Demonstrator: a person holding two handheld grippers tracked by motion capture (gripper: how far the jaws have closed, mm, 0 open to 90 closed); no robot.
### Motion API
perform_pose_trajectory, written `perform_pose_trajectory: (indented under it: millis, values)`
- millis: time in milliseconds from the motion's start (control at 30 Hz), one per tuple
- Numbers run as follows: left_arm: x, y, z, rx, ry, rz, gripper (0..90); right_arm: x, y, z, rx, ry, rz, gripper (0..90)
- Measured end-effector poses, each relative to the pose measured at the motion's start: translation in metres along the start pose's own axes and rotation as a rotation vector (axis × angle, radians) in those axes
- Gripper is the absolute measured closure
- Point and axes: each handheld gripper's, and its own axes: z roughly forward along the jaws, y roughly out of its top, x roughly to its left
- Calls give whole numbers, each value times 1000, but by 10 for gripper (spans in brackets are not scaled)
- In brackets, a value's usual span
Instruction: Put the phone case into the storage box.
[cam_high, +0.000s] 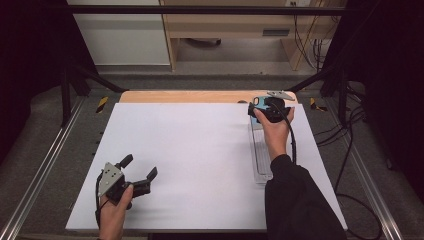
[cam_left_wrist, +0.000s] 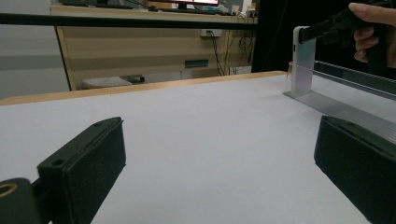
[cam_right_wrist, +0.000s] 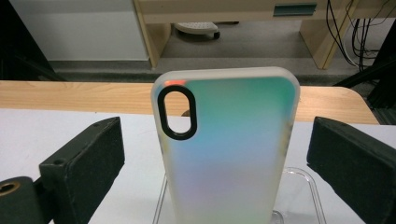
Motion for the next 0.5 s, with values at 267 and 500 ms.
perform_pose_trajectory:
  millis: [267, 500]
  values:
    - [1, 0, 0, -1, 6, -7, 16, 2, 1, -2, 1, 14, 0, 43]
    - [0, 0, 0, -2, 6, -7, 16, 1, 1, -6, 4, 23, 9, 41]
